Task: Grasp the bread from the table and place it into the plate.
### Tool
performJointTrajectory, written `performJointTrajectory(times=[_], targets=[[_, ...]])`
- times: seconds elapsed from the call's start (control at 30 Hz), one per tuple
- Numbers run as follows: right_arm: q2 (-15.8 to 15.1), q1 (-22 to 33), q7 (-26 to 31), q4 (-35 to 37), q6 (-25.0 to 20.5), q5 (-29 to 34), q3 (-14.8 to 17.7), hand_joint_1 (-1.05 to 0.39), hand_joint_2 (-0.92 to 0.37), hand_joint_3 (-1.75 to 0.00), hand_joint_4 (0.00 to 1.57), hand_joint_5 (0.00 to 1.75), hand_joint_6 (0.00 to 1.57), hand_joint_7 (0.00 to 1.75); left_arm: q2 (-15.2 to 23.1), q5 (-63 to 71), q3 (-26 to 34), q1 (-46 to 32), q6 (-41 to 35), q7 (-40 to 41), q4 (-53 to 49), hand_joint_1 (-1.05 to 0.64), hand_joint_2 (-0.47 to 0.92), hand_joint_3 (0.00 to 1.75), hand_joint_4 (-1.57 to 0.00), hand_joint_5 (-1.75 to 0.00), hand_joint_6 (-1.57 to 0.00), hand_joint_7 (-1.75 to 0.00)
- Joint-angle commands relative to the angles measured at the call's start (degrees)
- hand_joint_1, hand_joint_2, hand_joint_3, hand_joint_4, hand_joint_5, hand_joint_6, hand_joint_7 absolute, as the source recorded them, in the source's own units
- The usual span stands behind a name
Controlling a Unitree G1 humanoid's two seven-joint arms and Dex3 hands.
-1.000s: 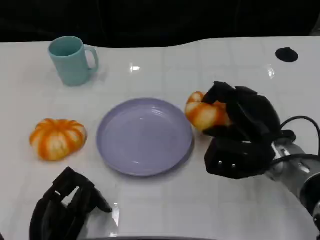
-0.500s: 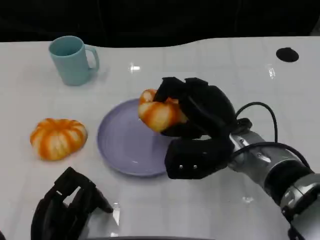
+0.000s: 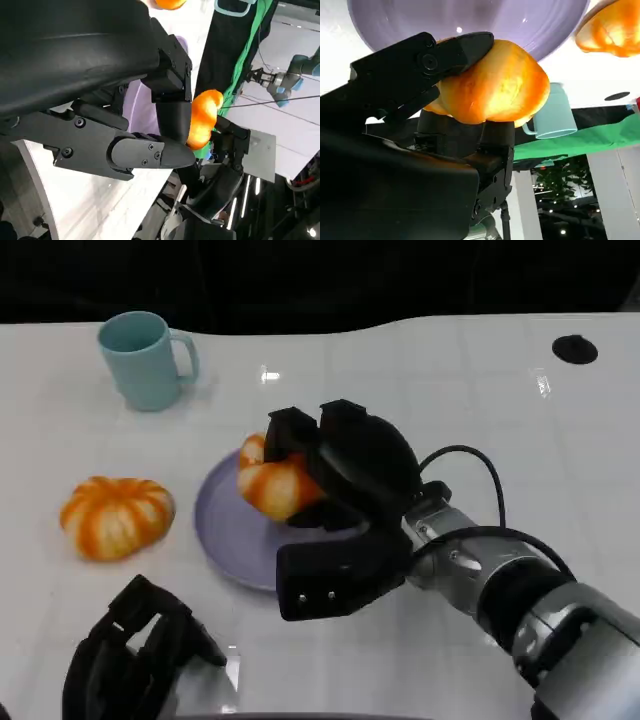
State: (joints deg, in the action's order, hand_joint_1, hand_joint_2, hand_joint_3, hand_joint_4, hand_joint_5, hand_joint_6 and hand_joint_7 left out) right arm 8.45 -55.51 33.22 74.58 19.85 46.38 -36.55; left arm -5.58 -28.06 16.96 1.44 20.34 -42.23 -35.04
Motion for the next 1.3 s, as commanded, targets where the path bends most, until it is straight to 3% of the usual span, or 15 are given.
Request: performJointTrajectory(times=[0.03,0.07,0.1,0.13,0.17,0.23,0.3,0.57,0.77,0.93,1.3], targets=[[0.9,-1.3,0.1,0.5,-1.6,0.0,-0.4,-0.19,-0.91,-0.31,0.77,1.75,0.68,1.35,0.7,-0.2,0.0,-0.5,0.4,0.1,0.6,-0.54,0.92,0.27,-0.62,-1.75,-0.51,-1.49],[1.2,-1.3,-0.9,0.6,-2.5,0.1,-0.5,-0.24,-0.92,-0.30,0.70,1.48,0.71,0.95,0.7,-0.3,0.0,-0.5,0.2,0.0,0.7,-0.54,0.92,0.27,-0.62,-1.75,-0.51,-1.49],[1.4,-1.4,-1.7,0.7,-3.2,0.2,-0.7,-0.26,-0.92,-0.29,0.69,1.25,0.76,0.69,0.7,-0.4,0.0,-0.5,0.1,0.0,0.8,-0.54,0.92,0.27,-0.62,-1.75,-0.51,-1.49],[1.5,-1.5,-3.1,0.7,-3.8,0.2,-0.8,-0.27,-0.92,-0.29,0.69,1.13,0.80,0.54,0.6,-0.5,0.1,-0.5,-0.1,0.2,0.9,-0.54,0.92,0.27,-0.62,-1.75,-0.51,-1.48],[1.6,-1.7,-4.3,0.7,-4.2,0.1,-0.9,-0.31,-0.92,-0.24,0.67,0.77,0.76,0.34,0.5,-0.7,0.1,-0.5,-0.3,0.1,1.0,-0.54,0.92,0.26,-0.62,-1.75,-0.52,-1.49],[1.6,-1.9,-6.1,0.7,-4.8,0.4,-1.4,-0.34,-0.92,-0.22,0.66,0.44,0.72,0.16,0.5,-0.6,0.1,-0.5,-0.4,0.3,1.1,-0.54,0.92,0.25,-0.62,-1.75,-0.52,-1.48],[1.5,-2.1,-7.8,0.6,-5.5,1.0,-2.4,-0.42,-0.92,-0.26,0.59,0.29,0.62,0.05,0.5,-0.5,0.1,-0.4,-0.2,0.2,0.9,-0.54,0.92,0.25,-0.62,-1.75,-0.52,-1.49],[1.0,-2.4,-12.3,0.0,-6.0,0.9,-3.9,-0.66,-0.92,-0.39,0.29,0.07,0.33,0.00,0.3,-0.5,0.1,-0.2,0.1,0.0,0.7,-0.53,0.92,0.26,-0.62,-1.75,-0.51,-1.50],[0.2,-2.1,-19.0,-1.3,-4.7,-2.2,-1.9,-0.83,-0.92,-0.49,0.06,0.00,0.10,0.00,0.3,0.0,-0.1,-0.3,-0.2,0.7,1.0,-0.55,0.92,0.25,-0.62,-1.75,-0.51,-1.52],[-1.4,-1.3,-21.5,-3.6,-2.9,-3.6,-0.7,-0.90,-0.92,-0.52,0.04,0.00,0.07,0.00,0.3,0.2,-0.1,-0.1,0.3,0.8,0.7,-0.56,0.92,0.25,-0.62,-1.75,-0.51,-1.52],[-8.1,5.8,-27.9,-14.0,9.2,-12.6,6.3,-0.86,-0.92,-0.48,0.09,0.04,0.11,0.02,0.1,0.3,-0.2,0.2,1.0,0.8,0.0,-0.57,0.92,0.24,-0.62,-1.75,-0.50,-1.52]])
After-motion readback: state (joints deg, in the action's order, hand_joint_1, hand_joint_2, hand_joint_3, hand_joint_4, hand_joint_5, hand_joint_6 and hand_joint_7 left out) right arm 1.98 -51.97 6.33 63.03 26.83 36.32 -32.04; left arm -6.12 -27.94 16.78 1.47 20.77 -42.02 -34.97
